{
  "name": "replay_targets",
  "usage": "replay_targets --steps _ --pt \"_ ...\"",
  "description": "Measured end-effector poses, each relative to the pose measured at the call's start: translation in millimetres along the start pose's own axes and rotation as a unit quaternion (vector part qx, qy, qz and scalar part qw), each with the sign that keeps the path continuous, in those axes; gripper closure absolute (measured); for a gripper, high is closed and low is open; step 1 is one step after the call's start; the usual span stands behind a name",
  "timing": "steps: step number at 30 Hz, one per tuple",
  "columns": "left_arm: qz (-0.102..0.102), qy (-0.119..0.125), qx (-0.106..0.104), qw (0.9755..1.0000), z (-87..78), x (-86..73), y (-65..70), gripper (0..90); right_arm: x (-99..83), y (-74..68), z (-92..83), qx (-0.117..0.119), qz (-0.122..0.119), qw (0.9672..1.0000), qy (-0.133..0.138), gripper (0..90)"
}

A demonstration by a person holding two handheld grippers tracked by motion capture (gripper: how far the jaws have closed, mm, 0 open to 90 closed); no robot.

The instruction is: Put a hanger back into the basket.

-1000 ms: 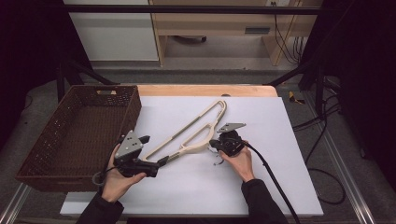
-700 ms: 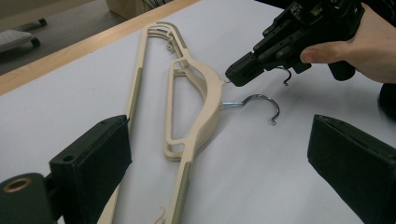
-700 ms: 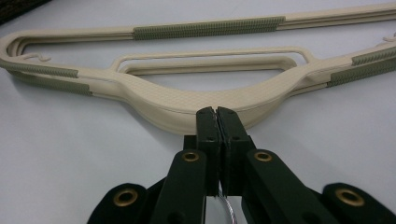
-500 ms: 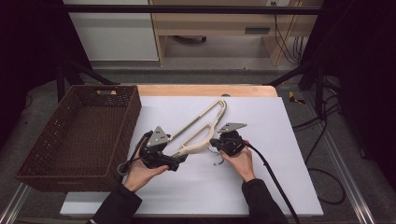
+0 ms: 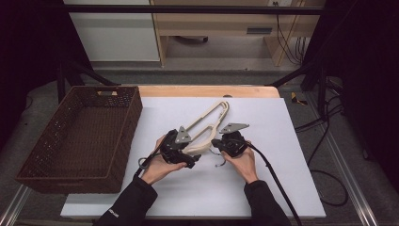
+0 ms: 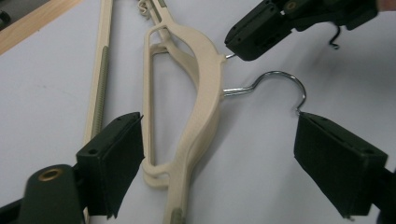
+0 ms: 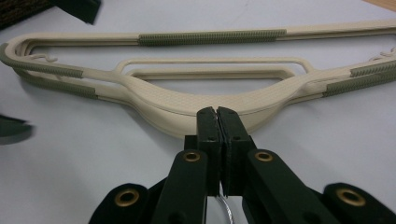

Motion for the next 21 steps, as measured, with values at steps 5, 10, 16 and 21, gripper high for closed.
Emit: replay_targets --steps 5,10,16,21 --pt "0.012 -0.019 -0.002 0.9997 21.7 0.4 -2.0 26.2 -0.2 -0.2 -0.1 -0.002 0.002 1.0000 -0.001 89.0" --pt "0.030 -0.039 0.004 0.9988 36.5 -3.3 -5.1 36.8 -0.2 0.4 -0.6 -0.003 0.000 1.0000 -0.001 89.0" --pt "0.037 -0.043 0.006 0.9984 44.6 -4.4 -5.4 48.3 0.9 -0.5 -0.7 -0.002 -0.005 1.0000 0.003 89.0" --pt "0.039 -0.054 0.018 0.9976 49.6 -8.3 -8.9 57.1 2.1 -1.5 -1.5 -0.002 -0.008 1.0000 0.006 89.0"
Point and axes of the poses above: each handheld gripper's, and its own axes: z roughly forward along the jaws, x roughly out of its top, y roughly to its right, the point moved 10 cm from there along z, roughly forward along the jaws
